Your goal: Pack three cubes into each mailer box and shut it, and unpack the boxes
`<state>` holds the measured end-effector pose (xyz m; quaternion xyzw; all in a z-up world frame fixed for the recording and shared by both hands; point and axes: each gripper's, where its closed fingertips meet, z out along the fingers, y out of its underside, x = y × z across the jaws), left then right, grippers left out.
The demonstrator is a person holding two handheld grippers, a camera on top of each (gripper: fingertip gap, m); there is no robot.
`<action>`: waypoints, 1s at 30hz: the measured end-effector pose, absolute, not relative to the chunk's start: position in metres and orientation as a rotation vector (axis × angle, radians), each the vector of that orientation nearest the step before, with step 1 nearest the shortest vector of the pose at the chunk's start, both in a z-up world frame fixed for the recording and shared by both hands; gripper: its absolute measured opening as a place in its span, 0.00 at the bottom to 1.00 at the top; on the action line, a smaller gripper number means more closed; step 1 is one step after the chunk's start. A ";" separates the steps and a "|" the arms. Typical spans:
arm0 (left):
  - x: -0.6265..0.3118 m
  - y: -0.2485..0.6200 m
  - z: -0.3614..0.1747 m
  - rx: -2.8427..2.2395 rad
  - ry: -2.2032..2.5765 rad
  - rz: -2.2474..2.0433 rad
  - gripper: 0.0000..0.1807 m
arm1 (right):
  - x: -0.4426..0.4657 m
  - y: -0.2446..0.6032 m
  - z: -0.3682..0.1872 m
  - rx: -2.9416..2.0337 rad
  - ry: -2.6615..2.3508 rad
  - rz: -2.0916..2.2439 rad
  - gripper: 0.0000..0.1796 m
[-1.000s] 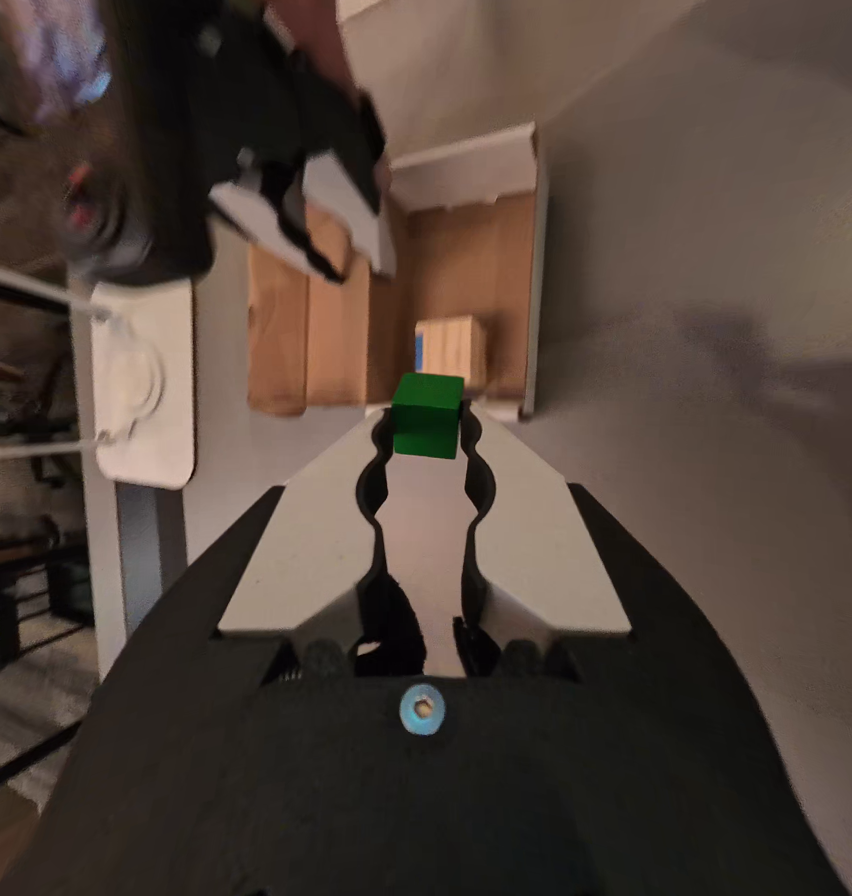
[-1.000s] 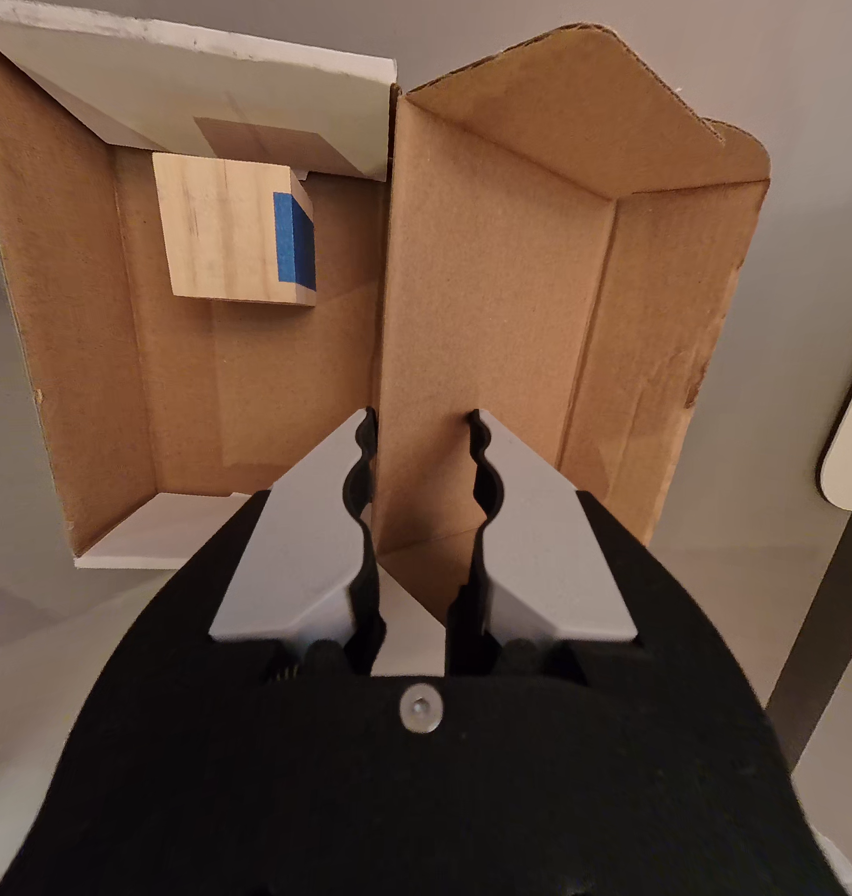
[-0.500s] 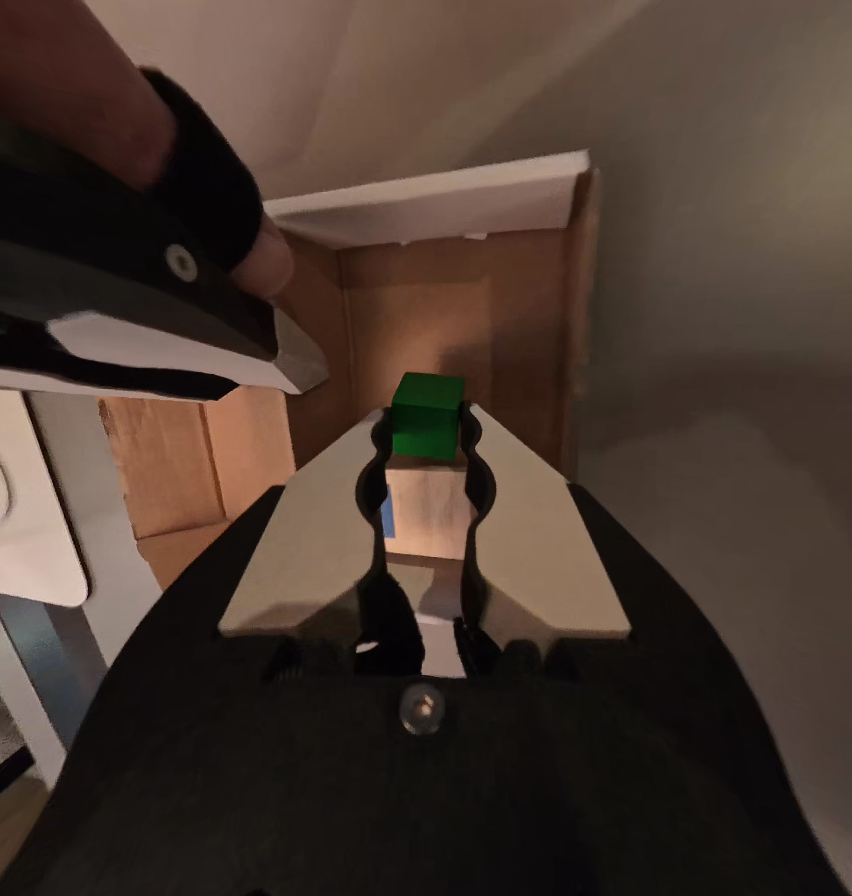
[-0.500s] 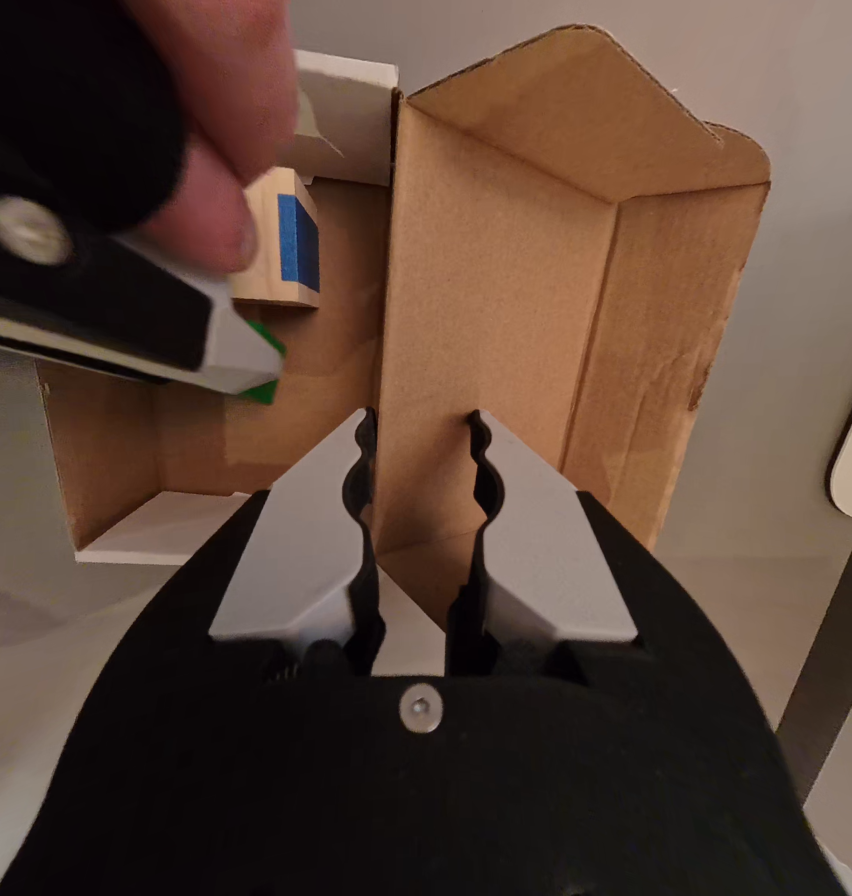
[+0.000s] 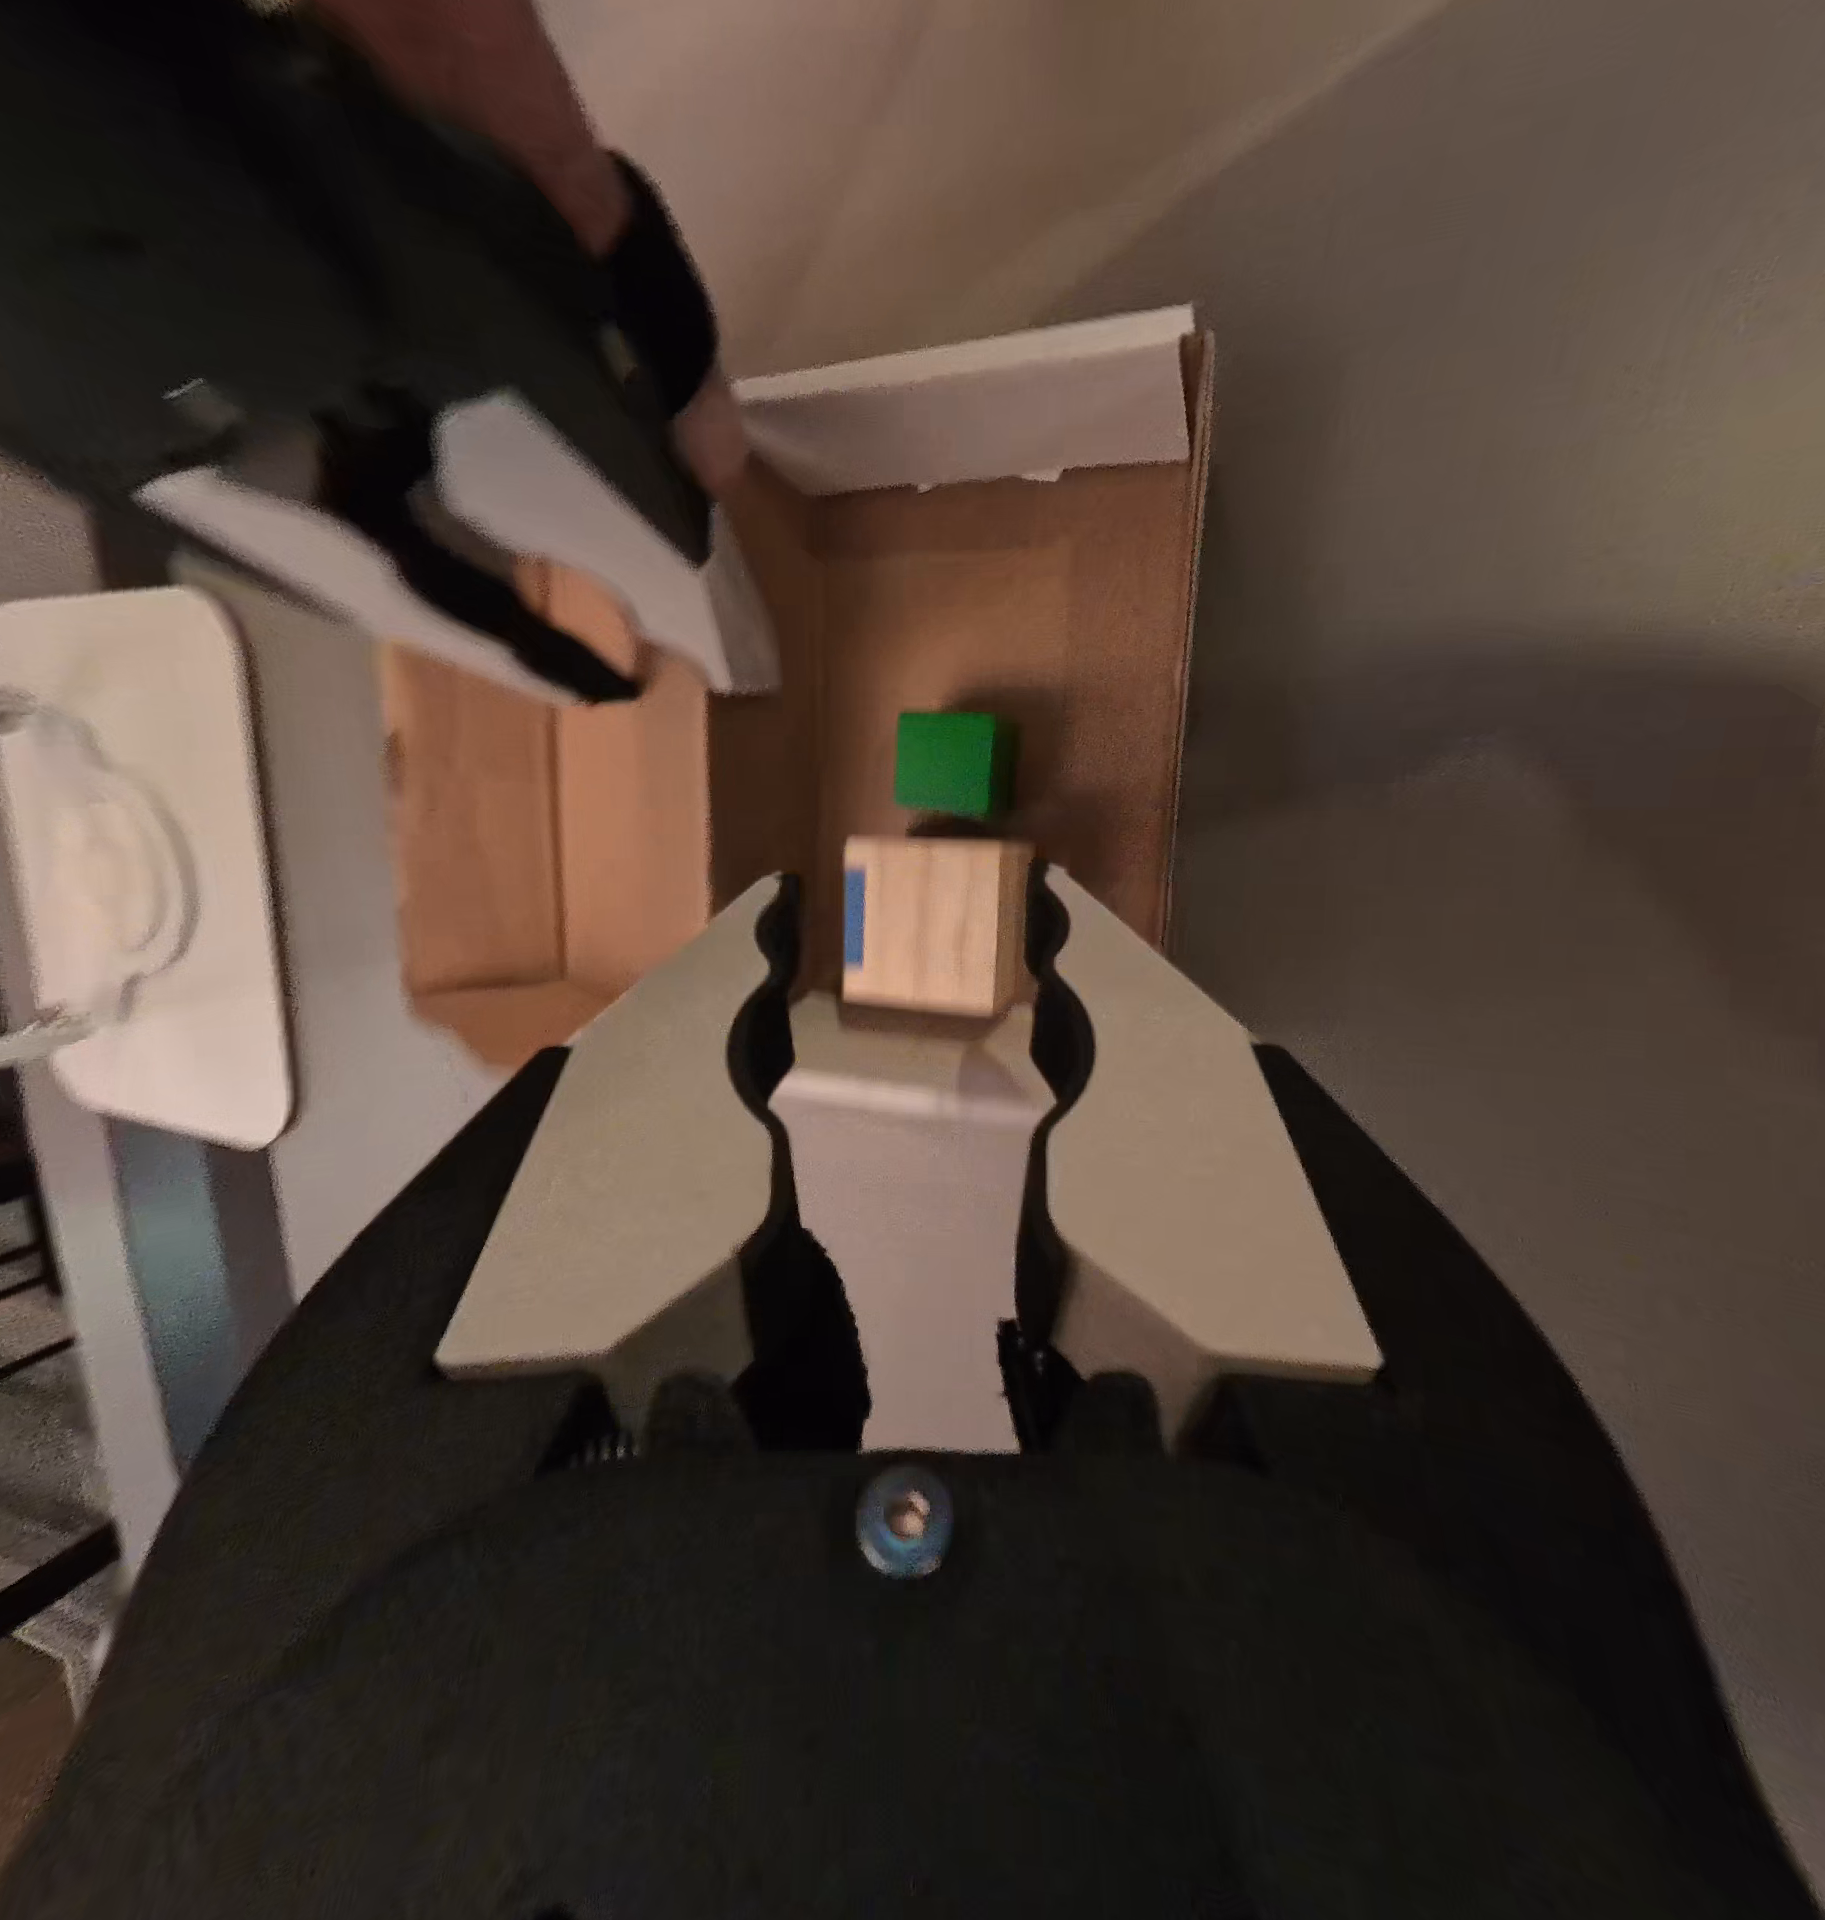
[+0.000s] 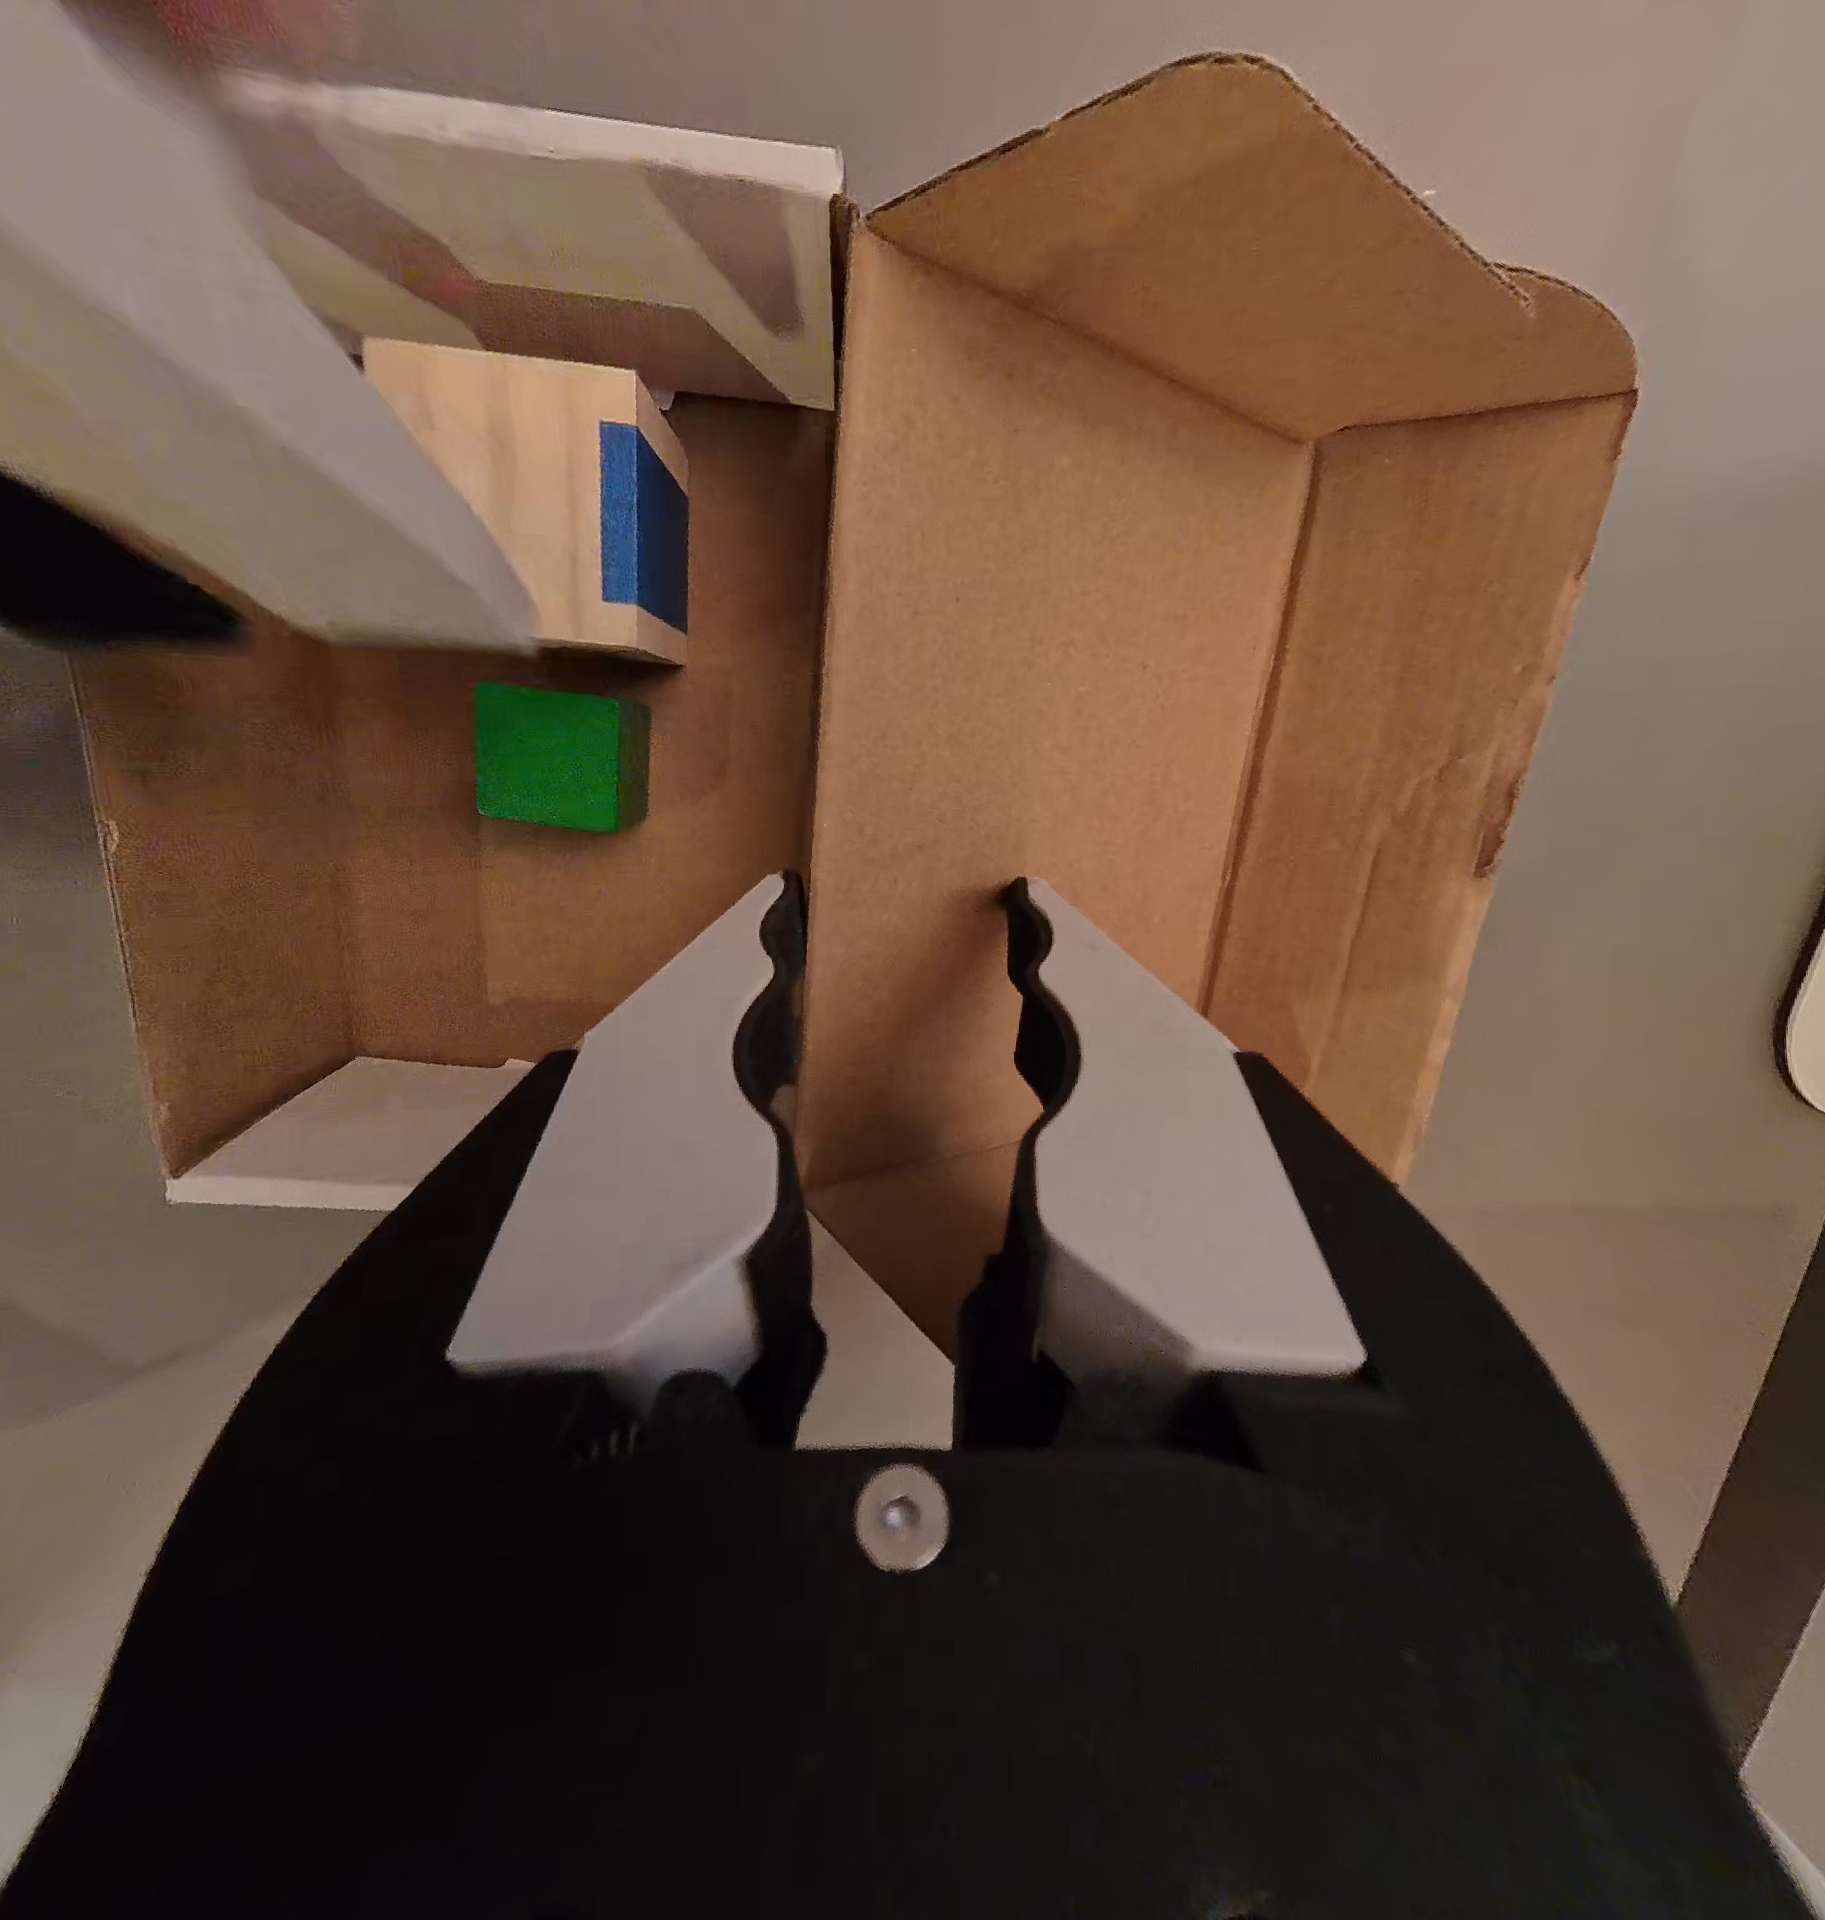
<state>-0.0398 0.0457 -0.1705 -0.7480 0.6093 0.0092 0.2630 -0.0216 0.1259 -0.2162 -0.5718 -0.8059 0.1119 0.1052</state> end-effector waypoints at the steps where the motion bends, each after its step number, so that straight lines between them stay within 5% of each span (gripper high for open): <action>1: -0.052 0.040 -0.158 -2.012 1.624 0.039 0.23 | -0.022 0.126 -0.216 -1.685 -2.374 0.330 0.20; 7: -0.195 0.020 -0.109 -2.085 1.443 0.338 0.25 | -0.021 0.126 -0.216 -1.679 -2.379 0.324 0.20; 14: -0.332 0.002 -0.133 -2.400 1.178 0.374 0.25 | -0.022 0.127 -0.217 -1.686 -2.375 0.318 0.21; 30: -0.352 -0.007 -0.234 -2.760 1.033 0.111 0.19 | -0.022 0.128 -0.217 -1.691 -2.375 0.312 0.21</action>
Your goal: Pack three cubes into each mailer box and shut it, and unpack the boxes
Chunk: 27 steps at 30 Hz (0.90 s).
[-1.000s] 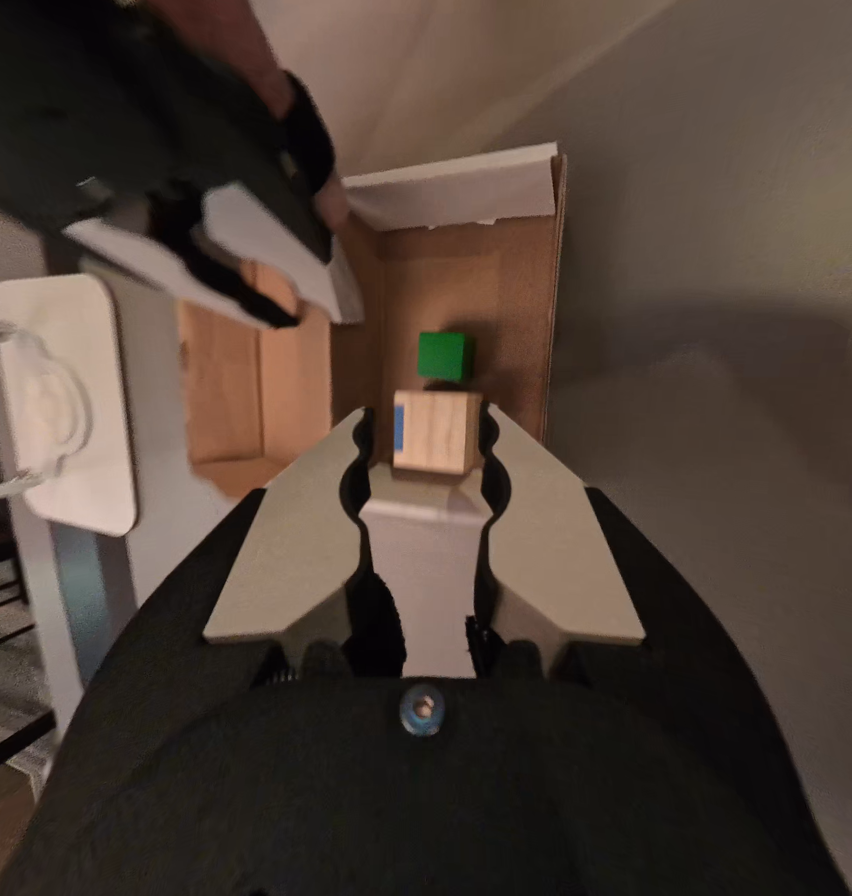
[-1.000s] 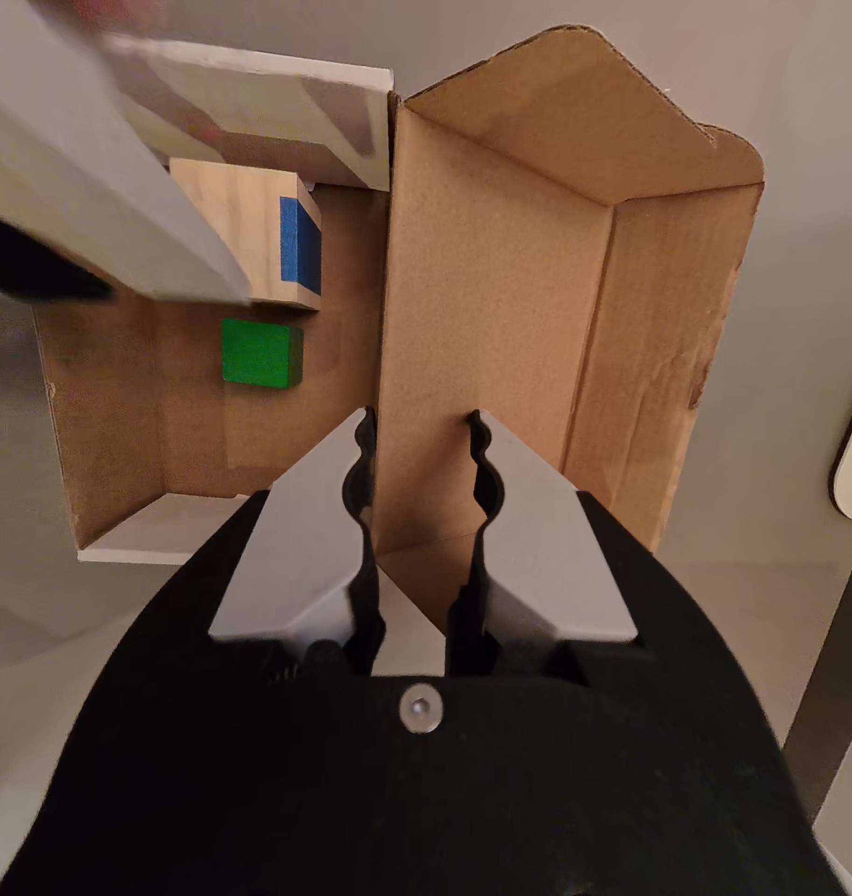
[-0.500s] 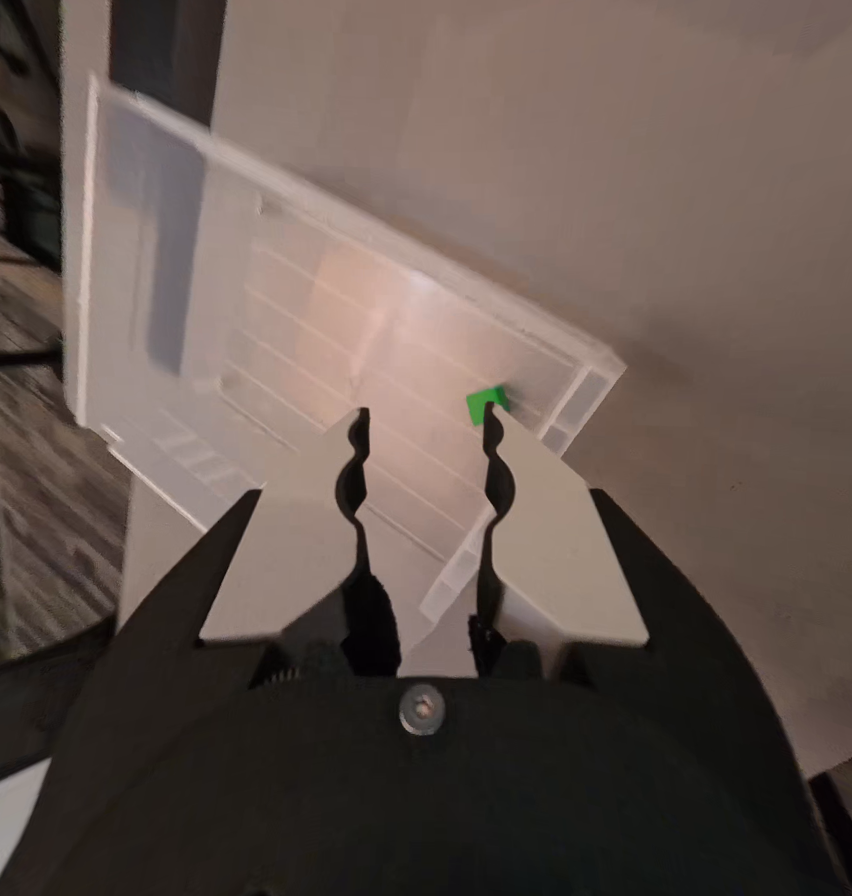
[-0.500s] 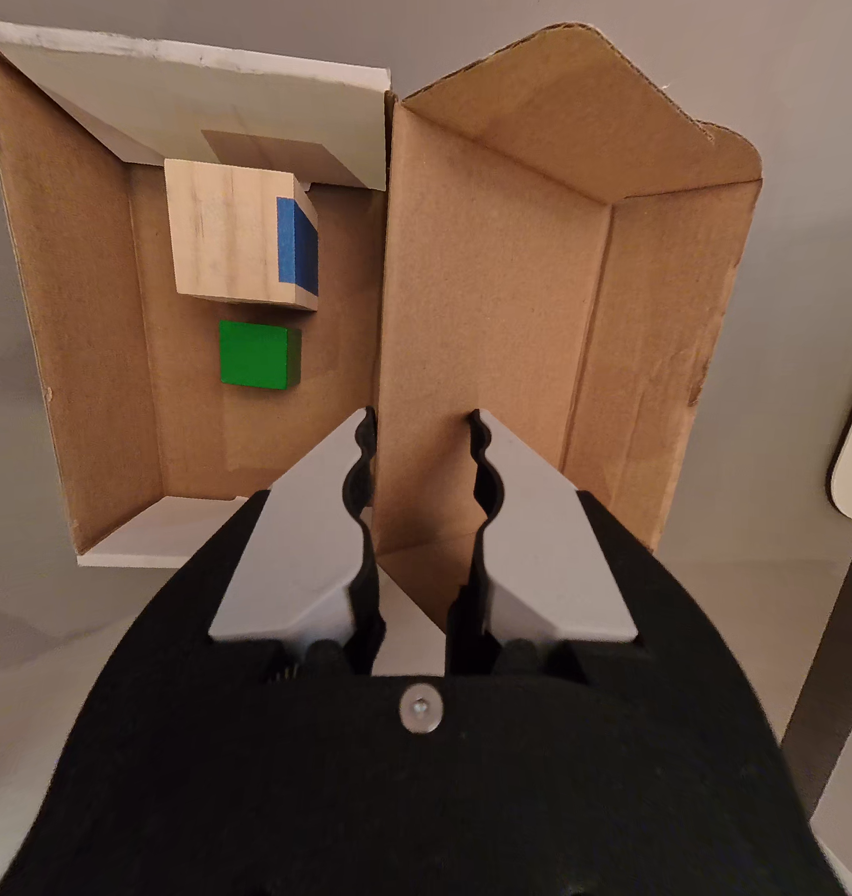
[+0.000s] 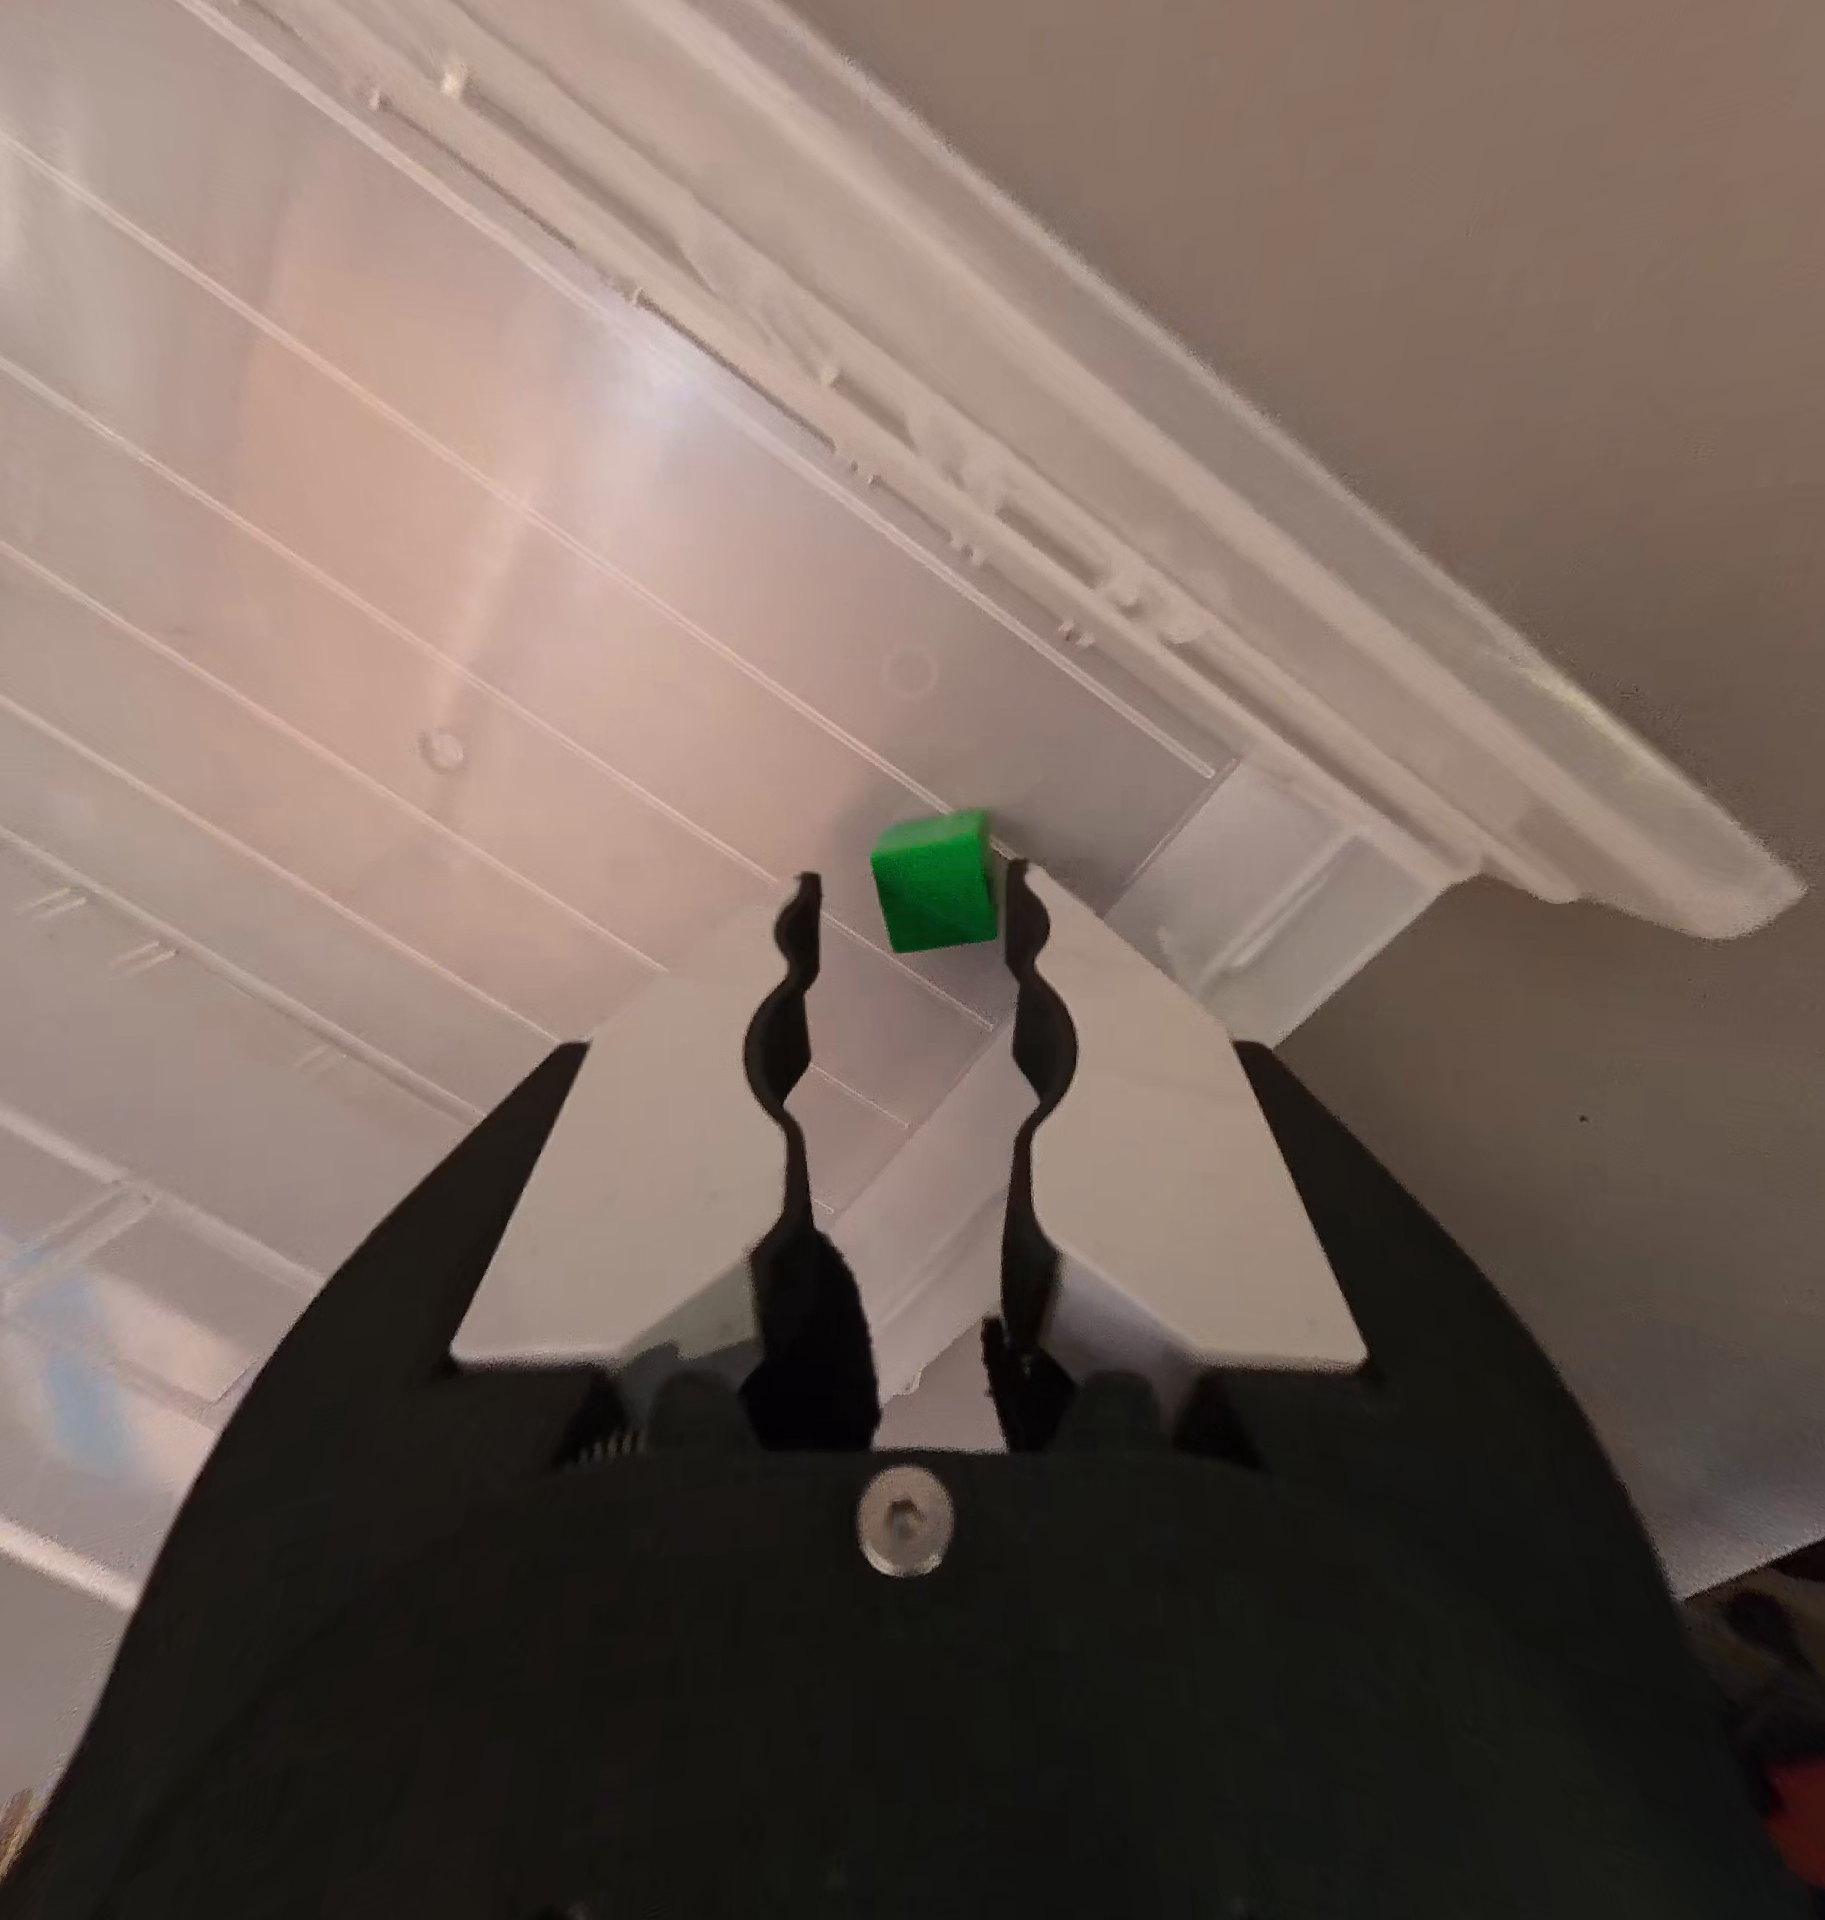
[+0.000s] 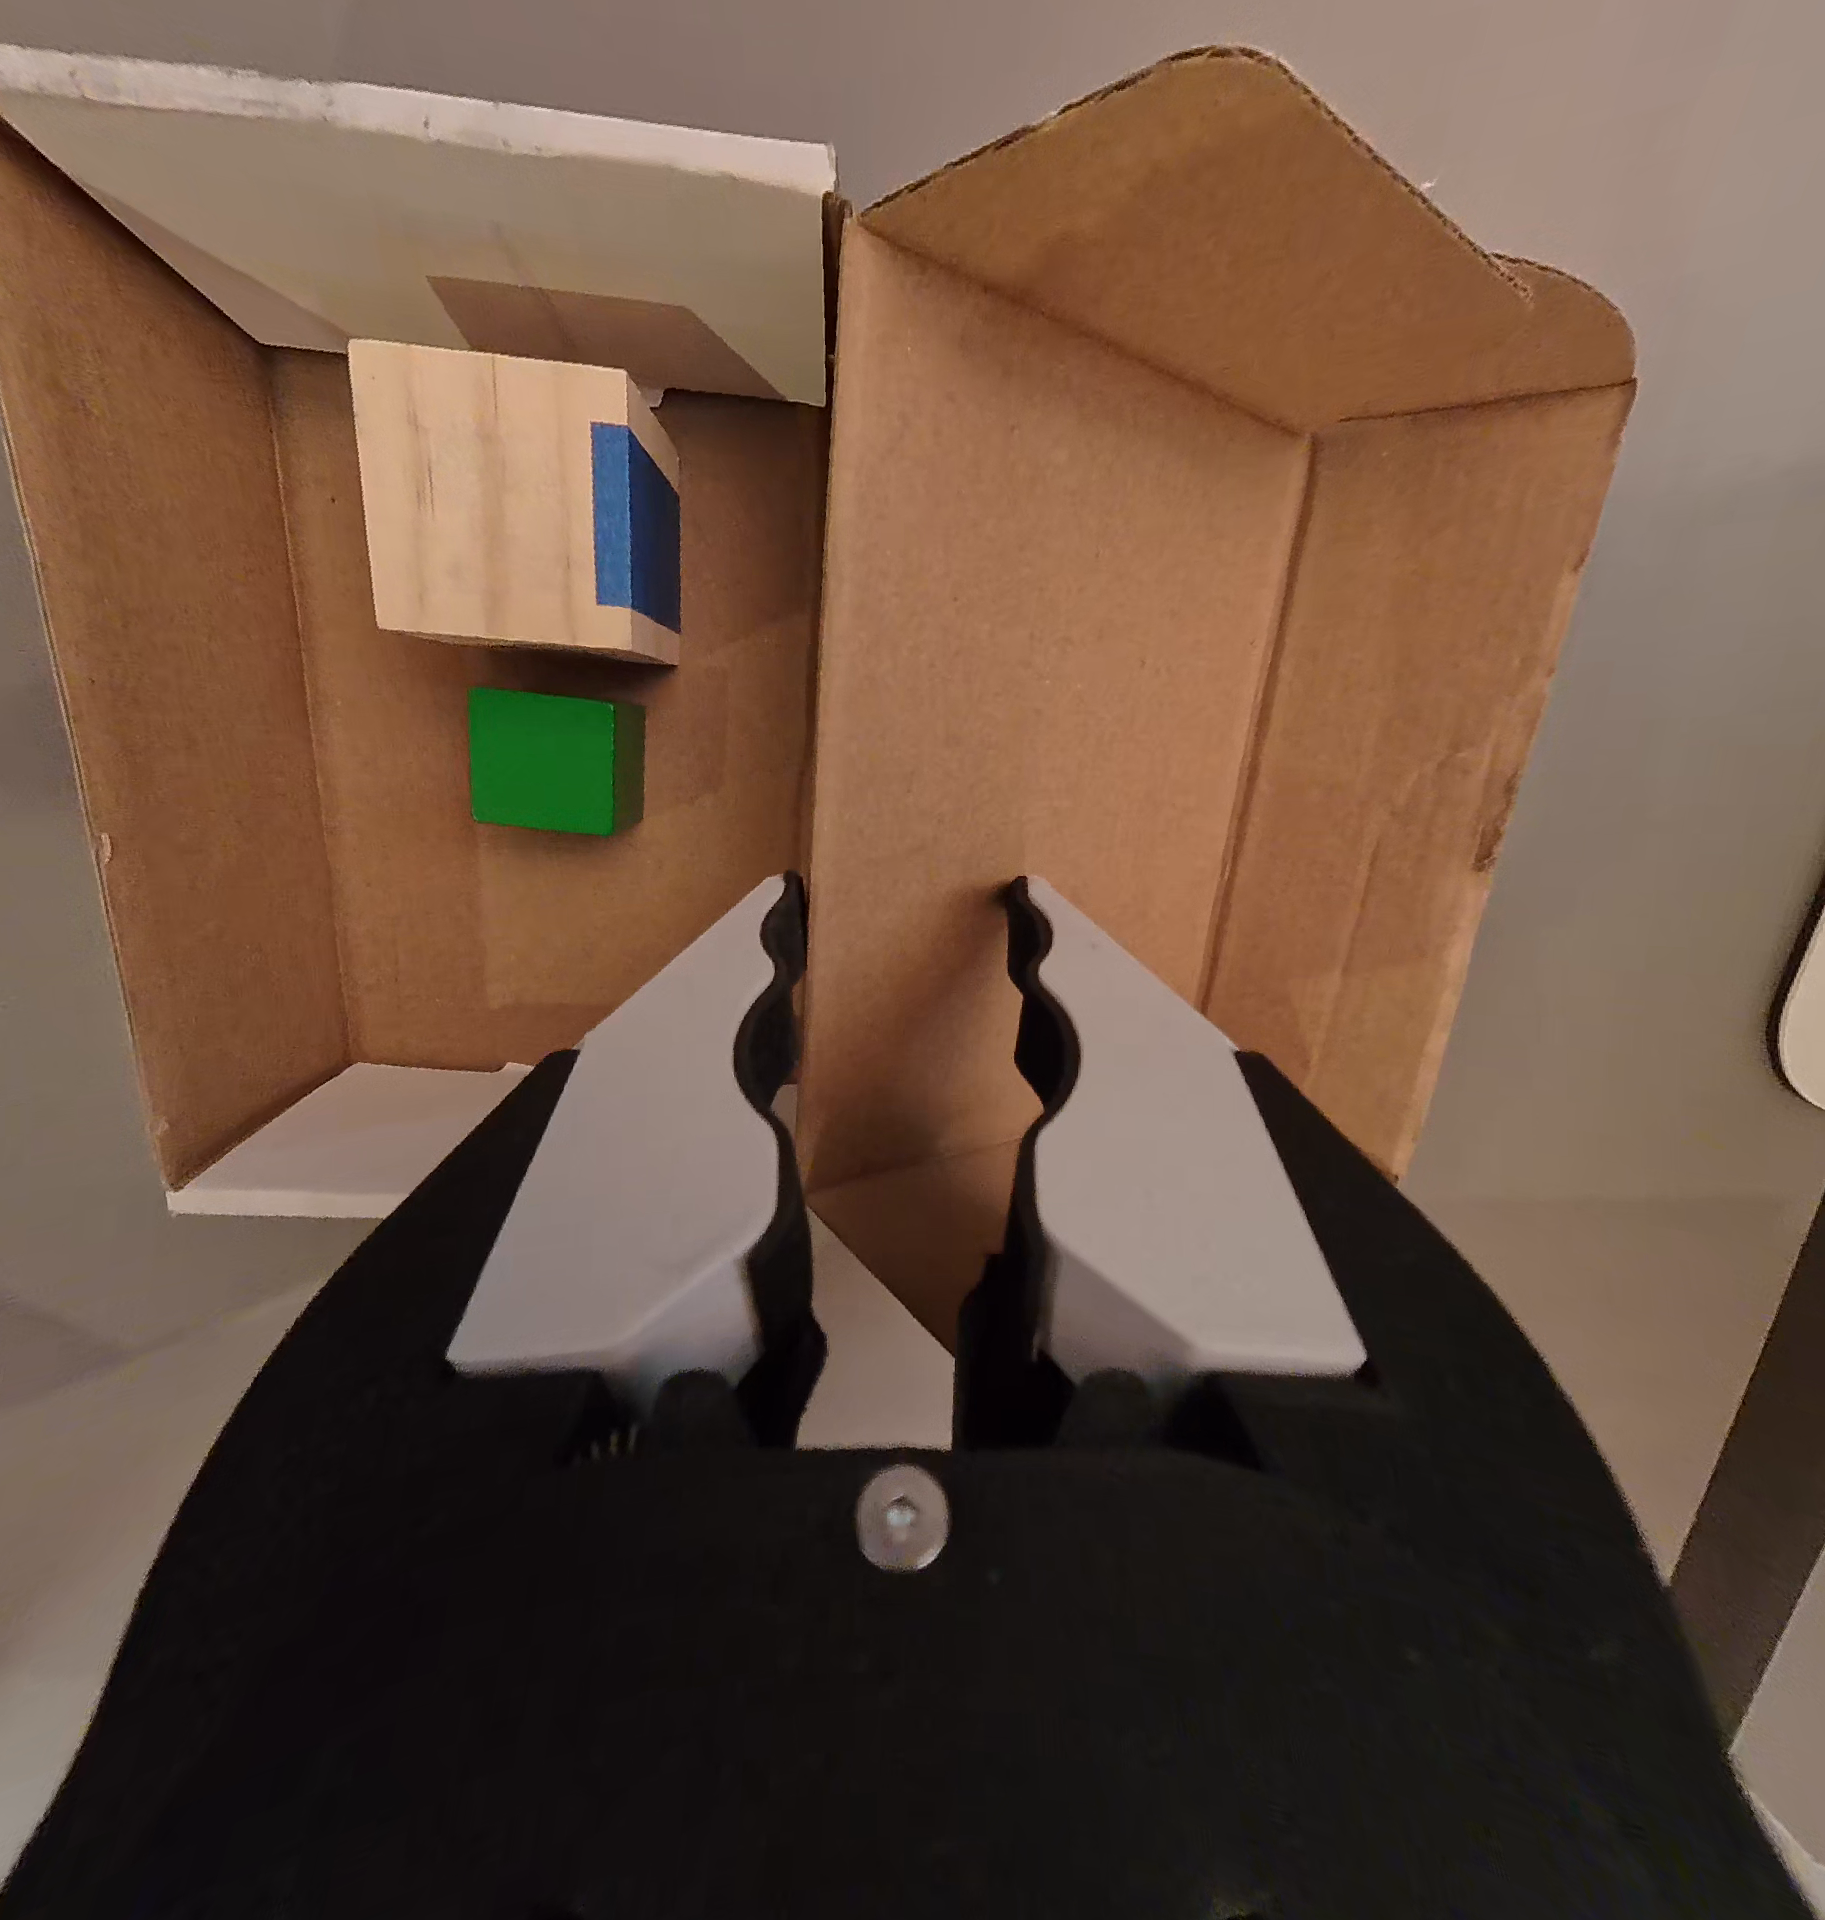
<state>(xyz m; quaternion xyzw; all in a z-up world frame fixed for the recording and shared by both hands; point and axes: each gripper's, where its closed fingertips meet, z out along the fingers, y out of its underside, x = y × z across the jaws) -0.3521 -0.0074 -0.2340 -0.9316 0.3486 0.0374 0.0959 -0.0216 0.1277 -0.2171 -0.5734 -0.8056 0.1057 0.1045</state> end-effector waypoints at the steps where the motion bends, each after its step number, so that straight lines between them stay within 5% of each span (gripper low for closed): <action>1: -0.351 -0.008 -0.235 -2.768 1.044 0.111 0.16 | -0.022 0.128 -0.217 -1.691 -2.374 0.316 0.20; 13: -0.360 -0.007 -0.229 -2.780 1.054 0.206 0.11 | -0.022 0.128 -0.217 -1.685 -2.373 0.328 0.21; 22: -0.319 -0.013 -0.078 -2.401 1.043 0.323 0.11 | -0.022 0.128 -0.217 -1.683 -2.379 0.327 0.21; 27: -0.211 -0.003 -0.053 -2.170 1.348 0.396 0.11 | -0.022 0.128 -0.217 -1.683 -2.373 0.323 0.21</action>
